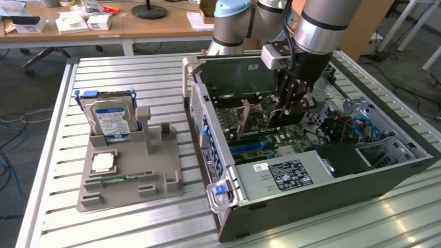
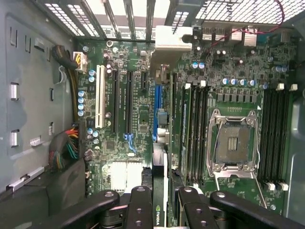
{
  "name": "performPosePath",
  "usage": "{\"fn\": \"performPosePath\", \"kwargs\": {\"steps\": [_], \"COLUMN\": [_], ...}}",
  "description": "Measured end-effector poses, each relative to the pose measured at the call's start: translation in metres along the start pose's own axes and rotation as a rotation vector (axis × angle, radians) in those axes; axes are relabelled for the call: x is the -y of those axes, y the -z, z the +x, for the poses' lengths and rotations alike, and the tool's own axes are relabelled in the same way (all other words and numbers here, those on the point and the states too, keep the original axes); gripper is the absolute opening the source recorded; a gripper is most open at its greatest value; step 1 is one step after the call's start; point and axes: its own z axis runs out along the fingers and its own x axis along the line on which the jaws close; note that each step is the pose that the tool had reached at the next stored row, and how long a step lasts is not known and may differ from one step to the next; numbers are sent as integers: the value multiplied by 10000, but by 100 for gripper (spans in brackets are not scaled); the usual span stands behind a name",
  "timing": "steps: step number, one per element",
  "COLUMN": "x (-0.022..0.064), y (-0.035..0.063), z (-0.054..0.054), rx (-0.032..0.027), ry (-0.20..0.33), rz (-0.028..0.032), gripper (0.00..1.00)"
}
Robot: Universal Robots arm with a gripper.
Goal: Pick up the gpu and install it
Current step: 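Insert the gpu into the slot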
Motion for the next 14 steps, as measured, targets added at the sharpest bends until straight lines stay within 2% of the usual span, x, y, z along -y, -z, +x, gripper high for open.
{"fn": "performPosePath", "kwargs": {"steps": [9,14], "x": [-72,-87], "y": [-7,-45], "z": [-1,0], "rx": [0,-1], "ry": [0,2], "rz": [1,1], "gripper": [26,26]}}
